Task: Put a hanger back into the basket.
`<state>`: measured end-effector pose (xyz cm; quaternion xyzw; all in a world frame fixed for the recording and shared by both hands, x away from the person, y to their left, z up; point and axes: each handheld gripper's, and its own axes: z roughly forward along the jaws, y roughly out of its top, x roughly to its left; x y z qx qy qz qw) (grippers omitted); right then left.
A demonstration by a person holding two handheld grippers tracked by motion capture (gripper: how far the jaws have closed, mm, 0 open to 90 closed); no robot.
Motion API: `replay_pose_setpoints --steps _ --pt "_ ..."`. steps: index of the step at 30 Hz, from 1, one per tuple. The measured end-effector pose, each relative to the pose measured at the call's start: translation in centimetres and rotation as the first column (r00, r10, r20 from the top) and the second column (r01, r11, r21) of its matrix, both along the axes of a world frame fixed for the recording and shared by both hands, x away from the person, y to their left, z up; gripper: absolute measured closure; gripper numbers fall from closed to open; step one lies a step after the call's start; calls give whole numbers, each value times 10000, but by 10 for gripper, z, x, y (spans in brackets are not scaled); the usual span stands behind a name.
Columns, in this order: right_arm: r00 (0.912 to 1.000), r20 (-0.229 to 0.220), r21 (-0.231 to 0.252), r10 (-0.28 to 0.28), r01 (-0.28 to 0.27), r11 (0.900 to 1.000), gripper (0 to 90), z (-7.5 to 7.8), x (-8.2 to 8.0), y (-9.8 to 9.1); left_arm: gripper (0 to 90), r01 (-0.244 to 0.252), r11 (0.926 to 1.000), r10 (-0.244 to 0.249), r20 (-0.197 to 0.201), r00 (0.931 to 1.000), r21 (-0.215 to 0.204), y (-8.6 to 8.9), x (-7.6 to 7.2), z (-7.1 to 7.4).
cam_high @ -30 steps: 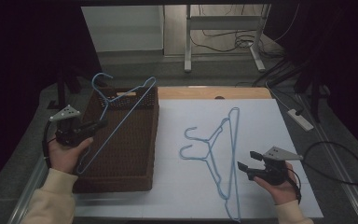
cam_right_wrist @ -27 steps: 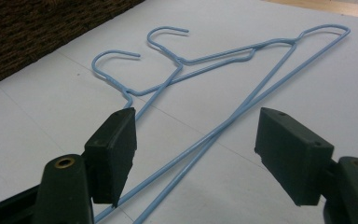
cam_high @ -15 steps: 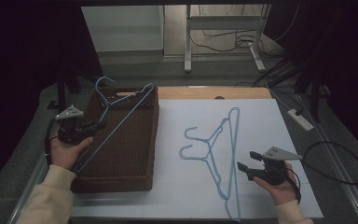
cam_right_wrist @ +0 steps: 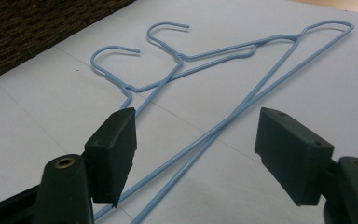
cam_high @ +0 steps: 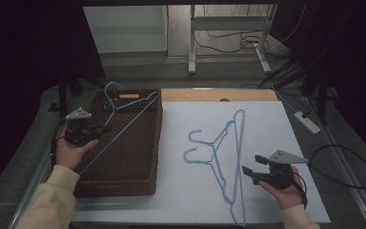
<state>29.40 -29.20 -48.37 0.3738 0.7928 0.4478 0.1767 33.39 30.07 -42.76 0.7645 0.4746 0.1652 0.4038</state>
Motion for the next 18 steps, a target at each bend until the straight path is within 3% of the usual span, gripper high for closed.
replay_pose_setpoints --steps 10,18 --pt "10000 -37 -34 28 -28 10000 301 -1 0 1 858 -146 9999 148 -286 9995 93 8 5 -11" --pt "10000 -80 -67 46 -46 10000 301 -2 0 2 858 156 9991 -133 -595 9981 385 2 12 -19"
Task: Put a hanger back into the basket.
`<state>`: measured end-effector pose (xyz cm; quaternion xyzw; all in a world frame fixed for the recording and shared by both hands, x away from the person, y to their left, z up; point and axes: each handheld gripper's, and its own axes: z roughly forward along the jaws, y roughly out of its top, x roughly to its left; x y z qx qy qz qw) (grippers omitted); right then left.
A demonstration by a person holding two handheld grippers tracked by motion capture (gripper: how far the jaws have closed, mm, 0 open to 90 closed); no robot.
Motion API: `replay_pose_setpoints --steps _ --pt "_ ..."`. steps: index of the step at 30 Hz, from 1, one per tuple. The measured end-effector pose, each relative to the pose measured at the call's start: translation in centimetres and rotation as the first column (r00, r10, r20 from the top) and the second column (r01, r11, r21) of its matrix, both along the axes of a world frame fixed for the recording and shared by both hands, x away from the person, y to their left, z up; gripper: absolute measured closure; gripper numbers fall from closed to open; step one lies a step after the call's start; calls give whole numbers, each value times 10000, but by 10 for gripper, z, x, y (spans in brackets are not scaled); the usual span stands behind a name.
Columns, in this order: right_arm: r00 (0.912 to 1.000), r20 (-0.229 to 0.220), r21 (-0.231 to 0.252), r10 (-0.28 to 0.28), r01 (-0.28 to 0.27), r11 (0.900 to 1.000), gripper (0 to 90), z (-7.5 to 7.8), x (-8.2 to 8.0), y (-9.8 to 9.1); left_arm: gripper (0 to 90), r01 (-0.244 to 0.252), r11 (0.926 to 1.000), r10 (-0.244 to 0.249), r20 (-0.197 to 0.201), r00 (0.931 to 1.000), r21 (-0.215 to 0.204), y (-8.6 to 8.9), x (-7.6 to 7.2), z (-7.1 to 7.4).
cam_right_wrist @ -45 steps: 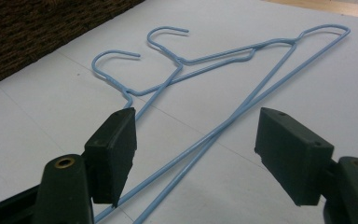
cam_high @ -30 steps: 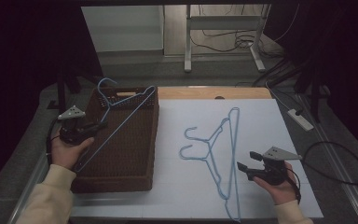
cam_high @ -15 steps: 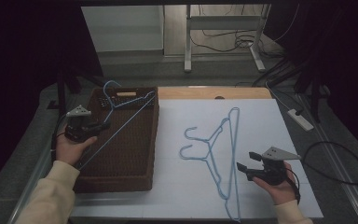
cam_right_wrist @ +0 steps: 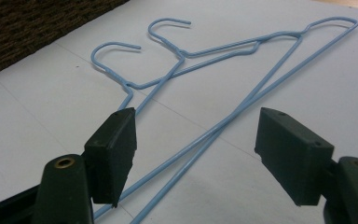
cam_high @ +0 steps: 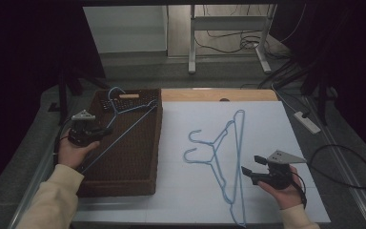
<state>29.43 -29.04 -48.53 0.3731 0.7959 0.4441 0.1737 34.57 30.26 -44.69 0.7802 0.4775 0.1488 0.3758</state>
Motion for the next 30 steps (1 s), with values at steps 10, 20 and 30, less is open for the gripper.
replay_pose_setpoints --steps 10,20,30 --pt "9999 -101 -56 71 -71 10000 299 -1 0 1 856 -350 9947 429 -814 9958 964 -1 10 -14" --pt "9998 -168 -126 126 -128 9998 297 -2 1 2 852 -822 9619 1143 -1101 9873 2609 -9 14 -21" --pt "9996 -242 -197 174 -179 9996 296 -3 1 2 834 -1208 9249 1693 -1061 9798 3605 -12 17 -25"
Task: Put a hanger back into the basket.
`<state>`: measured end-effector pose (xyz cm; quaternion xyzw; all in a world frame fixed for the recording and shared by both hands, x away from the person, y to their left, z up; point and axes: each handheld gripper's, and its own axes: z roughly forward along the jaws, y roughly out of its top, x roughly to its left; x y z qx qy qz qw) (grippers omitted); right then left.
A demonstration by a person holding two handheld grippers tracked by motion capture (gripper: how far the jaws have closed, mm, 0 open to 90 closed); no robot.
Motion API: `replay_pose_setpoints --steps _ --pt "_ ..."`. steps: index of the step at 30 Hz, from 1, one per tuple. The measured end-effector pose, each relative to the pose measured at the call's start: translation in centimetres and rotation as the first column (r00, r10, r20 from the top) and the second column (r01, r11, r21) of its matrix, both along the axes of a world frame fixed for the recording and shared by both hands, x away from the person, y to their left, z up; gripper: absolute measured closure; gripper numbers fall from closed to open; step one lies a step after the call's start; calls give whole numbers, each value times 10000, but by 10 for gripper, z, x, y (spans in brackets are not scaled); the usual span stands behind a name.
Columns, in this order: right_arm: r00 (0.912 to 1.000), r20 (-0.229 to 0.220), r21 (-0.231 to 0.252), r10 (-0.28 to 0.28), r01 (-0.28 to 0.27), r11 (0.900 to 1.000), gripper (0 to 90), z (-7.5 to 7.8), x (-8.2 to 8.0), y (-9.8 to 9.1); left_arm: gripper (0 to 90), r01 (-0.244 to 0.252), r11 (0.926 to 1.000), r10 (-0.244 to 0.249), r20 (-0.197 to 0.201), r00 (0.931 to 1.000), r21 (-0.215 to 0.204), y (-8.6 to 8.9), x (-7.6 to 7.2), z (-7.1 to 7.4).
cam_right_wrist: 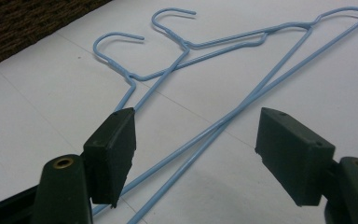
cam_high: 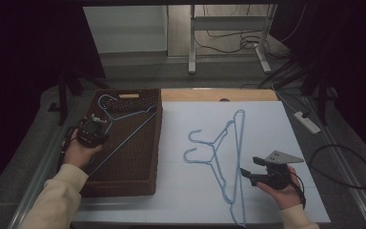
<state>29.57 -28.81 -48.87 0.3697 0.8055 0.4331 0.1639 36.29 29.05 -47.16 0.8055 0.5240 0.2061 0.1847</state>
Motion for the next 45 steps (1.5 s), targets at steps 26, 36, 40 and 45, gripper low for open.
replay_pose_setpoints --steps 26,36,40,45 --pt "10000 10 102 -47 46 9999 296 1 1 -1 382 1894 9342 -959 2987 9495 -3022 -5 -64 60" --pt "9999 57 133 -117 116 9998 296 2 1 -3 369 3091 8822 -1781 3560 9173 -3551 -31 -94 63" --pt "9998 115 157 -147 145 9998 296 3 0 -4 366 3379 8734 -2063 3621 9090 -3507 -42 -101 57" --pt "9998 89 120 -169 168 9998 295 3 0 -6 357 3563 8554 -2187 3615 9064 -3760 -53 -106 48"
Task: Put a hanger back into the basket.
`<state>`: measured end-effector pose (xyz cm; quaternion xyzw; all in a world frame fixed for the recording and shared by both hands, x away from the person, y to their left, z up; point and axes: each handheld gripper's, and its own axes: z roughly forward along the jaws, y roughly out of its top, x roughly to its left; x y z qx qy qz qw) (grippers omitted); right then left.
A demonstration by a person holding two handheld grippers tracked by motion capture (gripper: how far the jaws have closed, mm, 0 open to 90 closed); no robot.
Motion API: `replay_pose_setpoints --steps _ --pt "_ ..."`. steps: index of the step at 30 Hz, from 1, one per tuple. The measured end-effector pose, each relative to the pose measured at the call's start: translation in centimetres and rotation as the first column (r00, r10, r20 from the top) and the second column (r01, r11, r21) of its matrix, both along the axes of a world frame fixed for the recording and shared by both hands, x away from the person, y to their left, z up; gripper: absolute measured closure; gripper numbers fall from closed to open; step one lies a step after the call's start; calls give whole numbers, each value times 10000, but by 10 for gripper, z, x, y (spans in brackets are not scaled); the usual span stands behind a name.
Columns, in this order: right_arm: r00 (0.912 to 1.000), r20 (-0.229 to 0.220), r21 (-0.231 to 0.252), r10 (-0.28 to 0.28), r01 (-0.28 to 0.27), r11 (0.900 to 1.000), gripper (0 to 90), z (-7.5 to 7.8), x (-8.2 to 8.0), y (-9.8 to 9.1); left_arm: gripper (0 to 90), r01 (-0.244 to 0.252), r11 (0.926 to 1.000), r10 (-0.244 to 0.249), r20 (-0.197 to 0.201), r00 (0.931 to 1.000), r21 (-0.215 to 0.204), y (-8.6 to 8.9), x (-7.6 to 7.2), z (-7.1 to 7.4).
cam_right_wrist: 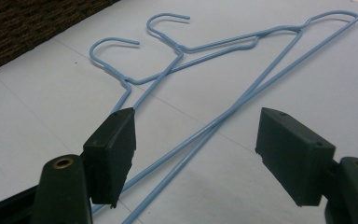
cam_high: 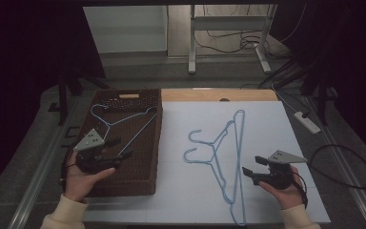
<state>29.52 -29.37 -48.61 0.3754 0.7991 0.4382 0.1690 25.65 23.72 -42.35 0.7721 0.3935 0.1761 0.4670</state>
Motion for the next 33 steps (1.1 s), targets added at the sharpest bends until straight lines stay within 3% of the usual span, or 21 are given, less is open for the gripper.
replay_pose_setpoints --steps 10,18,33 --pt "10000 -14 -9 -10 10 10000 295 -1 1 -2 344 222 9990 -228 -151 9996 -388 -11 -10 -10" --pt "10000 34 -110 88 -88 9999 295 -1 0 -1 338 475 9983 -490 -439 9978 -330 -25 -15 -19" --pt "9995 149 -16 280 -280 9996 295 1 -2 -2 335 333 9985 -334 -16 9994 -433 -26 -17 -18"
